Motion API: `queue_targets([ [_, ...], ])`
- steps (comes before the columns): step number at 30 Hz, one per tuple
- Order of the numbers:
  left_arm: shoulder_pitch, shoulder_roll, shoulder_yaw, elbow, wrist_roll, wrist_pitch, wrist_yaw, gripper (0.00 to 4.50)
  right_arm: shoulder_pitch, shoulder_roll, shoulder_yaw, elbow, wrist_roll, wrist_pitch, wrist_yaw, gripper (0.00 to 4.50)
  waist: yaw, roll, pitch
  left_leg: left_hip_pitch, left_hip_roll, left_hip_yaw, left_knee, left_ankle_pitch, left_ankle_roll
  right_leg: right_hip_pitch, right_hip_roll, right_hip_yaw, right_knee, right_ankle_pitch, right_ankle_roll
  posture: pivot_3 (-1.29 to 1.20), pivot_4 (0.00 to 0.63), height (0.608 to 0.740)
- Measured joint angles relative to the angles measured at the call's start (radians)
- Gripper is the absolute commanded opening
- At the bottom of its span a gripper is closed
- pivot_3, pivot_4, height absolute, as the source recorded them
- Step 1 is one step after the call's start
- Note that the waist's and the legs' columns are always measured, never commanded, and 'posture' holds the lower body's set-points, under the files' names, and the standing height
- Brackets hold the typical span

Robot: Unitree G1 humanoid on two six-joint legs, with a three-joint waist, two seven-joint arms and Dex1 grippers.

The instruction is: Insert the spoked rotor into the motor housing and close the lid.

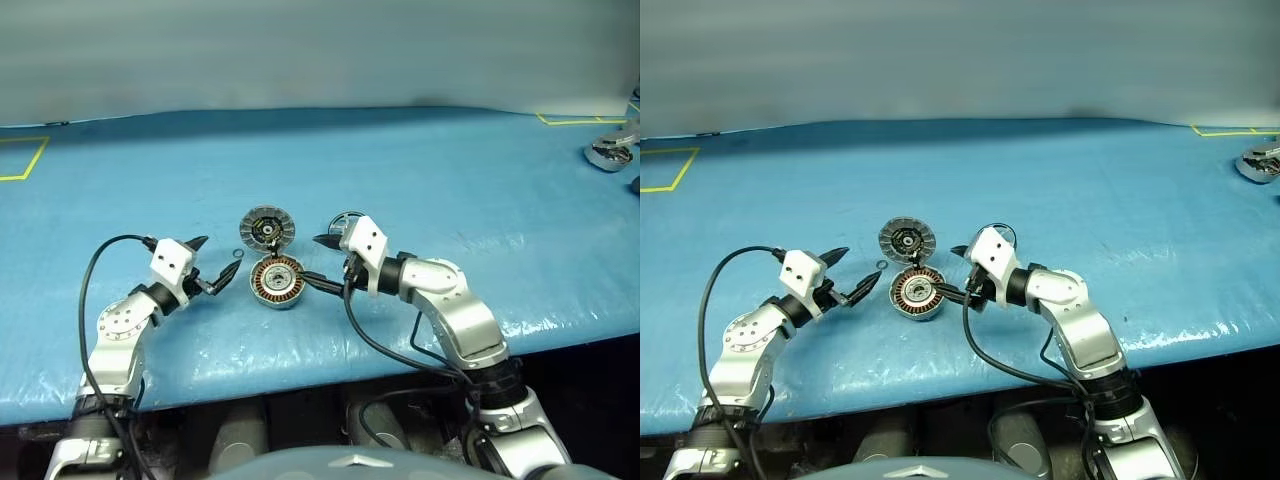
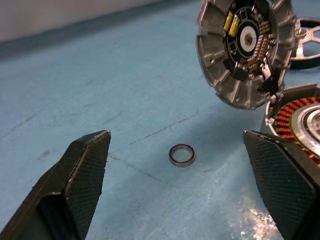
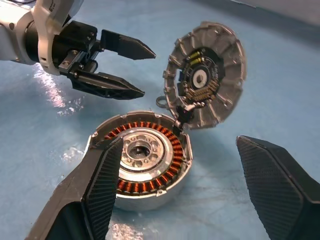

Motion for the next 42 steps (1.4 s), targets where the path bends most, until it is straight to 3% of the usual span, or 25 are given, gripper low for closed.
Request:
queue_targets([
  [6,-0.084,0.004,-0.06,0.147,0.057,-0.066,-0.052,4.5,0.108,0.036,-0.144,-0.026,0.29,-0.003,0.083,3.8,0.001,0.0,0.0,0.0,0.0,0.0,0.0,0.0,0.0,0.001,0.0,0.0,-0.001,0.0,0.0,0.0,0.15,0.74],
  [16,-0.134,0.003,-0.081,0.263,0.074,-0.112,-0.072,4.5,0.224,-0.013,-0.15,0.109,0.348,-0.055,0.151,3.8,0.001,0.0,0.0,0.001,0.0,0.0,0.0,0.0,0.0,0.002,0.0,0.0,0.0,0.0,0.0,0.0,0.15,0.74],
  [19,-0.135,-0.003,-0.081,0.269,0.073,-0.11,-0.068,3.89,0.227,-0.025,-0.138,0.135,0.353,-0.05,0.151,3.82,0.001,0.0,0.0,0.003,0.0,0.0,0.0,0.0,0.0,0.003,0.0,0.0,0.0,0.0,0.0,0.0,0.15,0.74],
  [22,-0.14,-0.011,-0.083,0.279,0.072,-0.108,-0.07,2.97,0.227,-0.055,-0.101,0.201,0.292,-0.084,0.148,3.82,0.002,0.0,0.0,0.004,0.0,0.0,0.0,0.0,0.0,0.004,0.0,0.0,0.0,0.0,0.001,0.0,0.15,0.74],
  [24,-0.142,-0.011,-0.084,0.282,0.073,-0.106,-0.072,2.97,0.227,-0.06,-0.088,0.252,0.255,-0.114,0.142,3.82,0.001,0.0,0.0,0.004,0.0,0.0,0.0,0.0,0.0,0.004,0.0,0.0,0.0,0.0,0.001,0.0,0.15,0.74],
  [27,-0.147,-0.01,-0.084,0.286,0.074,-0.102,-0.077,2.41,0.216,-0.058,-0.083,0.278,0.237,-0.149,0.138,3.82,0.001,0.0,0.0,0.004,0.0,0.0,0.0,0.0,0.0,0.004,0.0,0.0,0.0,0.0,0.001,0.0,0.15,0.74],
  [29,-0.148,-0.01,-0.087,0.286,0.075,-0.101,-0.078,2.41,0.203,-0.054,-0.082,0.289,0.234,-0.162,0.133,3.82,0.001,0.0,0.0,0.004,0.0,0.0,0.001,0.0,0.0,0.004,0.0,0.0,0.0,0.0,0.001,0.0,0.15,0.74],
  [32,-0.151,-0.008,-0.087,0.289,0.075,-0.1,-0.078,1.8,0.194,-0.051,-0.077,0.298,0.229,-0.18,0.128,3.82,0.001,0.0,0.0,0.004,0.0,0.0,0.0,0.0,0.0,0.004,0.0,0.0,0.0,0.0,0.001,0.0,0.15,0.74],
  [35,-0.152,-0.008,-0.087,0.289,0.081,-0.099,-0.063,0.85,0.193,-0.049,-0.071,0.304,0.223,-0.189,0.123,3.82,0.001,0.0,0.0,0.004,0.0,0.0,0.0,0.0,0.0,0.004,0.0,0.0,0.0,0.0,0.001,0.0,0.15,0.74],
  [42,-0.148,-0.005,-0.078,0.288,0.09,-0.101,-0.035,0.85,0.185,-0.041,-0.07,0.324,0.212,-0.21,0.119,3.82,0.0,0.0,0.0,0.004,0.0,0.0,0.0,0.0,0.0,0.004,0.0,0.0,0.0,0.0,0.001,0.0,0.15,0.74],
])
